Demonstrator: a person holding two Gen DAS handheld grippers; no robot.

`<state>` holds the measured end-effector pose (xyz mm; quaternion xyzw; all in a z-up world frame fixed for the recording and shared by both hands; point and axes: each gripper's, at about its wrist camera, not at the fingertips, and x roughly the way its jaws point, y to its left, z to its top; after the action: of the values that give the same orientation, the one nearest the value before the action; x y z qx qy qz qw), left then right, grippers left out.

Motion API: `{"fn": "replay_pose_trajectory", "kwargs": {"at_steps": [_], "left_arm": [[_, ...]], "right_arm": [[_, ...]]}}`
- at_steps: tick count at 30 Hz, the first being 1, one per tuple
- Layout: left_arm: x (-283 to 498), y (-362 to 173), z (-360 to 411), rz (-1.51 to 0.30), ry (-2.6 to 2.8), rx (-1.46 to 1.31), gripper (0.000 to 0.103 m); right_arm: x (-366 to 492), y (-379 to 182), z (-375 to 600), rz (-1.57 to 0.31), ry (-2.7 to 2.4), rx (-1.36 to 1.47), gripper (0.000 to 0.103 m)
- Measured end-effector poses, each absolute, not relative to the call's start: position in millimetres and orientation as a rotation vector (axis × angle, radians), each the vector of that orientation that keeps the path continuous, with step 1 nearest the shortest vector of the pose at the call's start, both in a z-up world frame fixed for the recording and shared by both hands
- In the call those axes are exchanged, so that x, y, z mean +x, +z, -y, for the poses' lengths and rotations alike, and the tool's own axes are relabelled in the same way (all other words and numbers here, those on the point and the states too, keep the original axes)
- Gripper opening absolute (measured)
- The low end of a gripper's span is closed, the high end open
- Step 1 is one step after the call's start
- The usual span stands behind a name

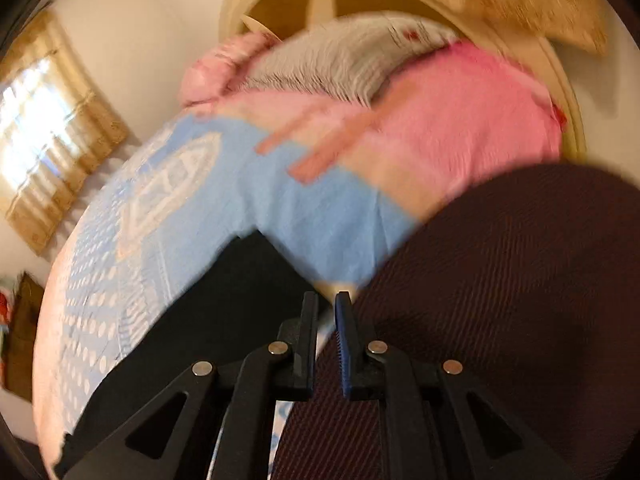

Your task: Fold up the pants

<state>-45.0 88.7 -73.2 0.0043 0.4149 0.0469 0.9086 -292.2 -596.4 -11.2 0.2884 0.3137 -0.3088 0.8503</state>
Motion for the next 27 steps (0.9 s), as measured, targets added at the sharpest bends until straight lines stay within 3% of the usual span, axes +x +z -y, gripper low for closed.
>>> {"fn": "replay_pose_trajectory", "kwargs": {"at_steps": [2,4,9,12,22,27], "left_arm": [[-44.4,-69.9,-89.3,-0.846,0.104,0.001,0.090],[-45.9,-64.8,-92.7,-0.830,0.110,-0.024,0.090],[-53.4,-52.9,-98.0,-0.795,0.120,-0.010,0.090],[-54.7,-51.8,-100.6,-0.800,0.128,-0.010,0.090],[-49.7,-59.1,-79.2,-0.821,0.086,0.037,0.090],[-43.1,-58.7,-67.9,-0.826,0.068,0.063,0.090]], "right_arm": [[-279.3,-6.3,599.5,-0.652,-0.591,0.591,0.039],[-267.5,-6.9,599.0,-0.654,-0.551,0.562,0.045],[-207.1,-21.8,593.8,-0.737,-0.508,0.443,0.045],[-188.0,-35.3,616.9,-0.759,-0.555,0.509,0.045],[-201.9,-71.9,624.9,-0.812,-0.469,0.678,0.045],[-196.9,-75.8,616.0,-0.851,-0.458,0.596,0.045]]}}
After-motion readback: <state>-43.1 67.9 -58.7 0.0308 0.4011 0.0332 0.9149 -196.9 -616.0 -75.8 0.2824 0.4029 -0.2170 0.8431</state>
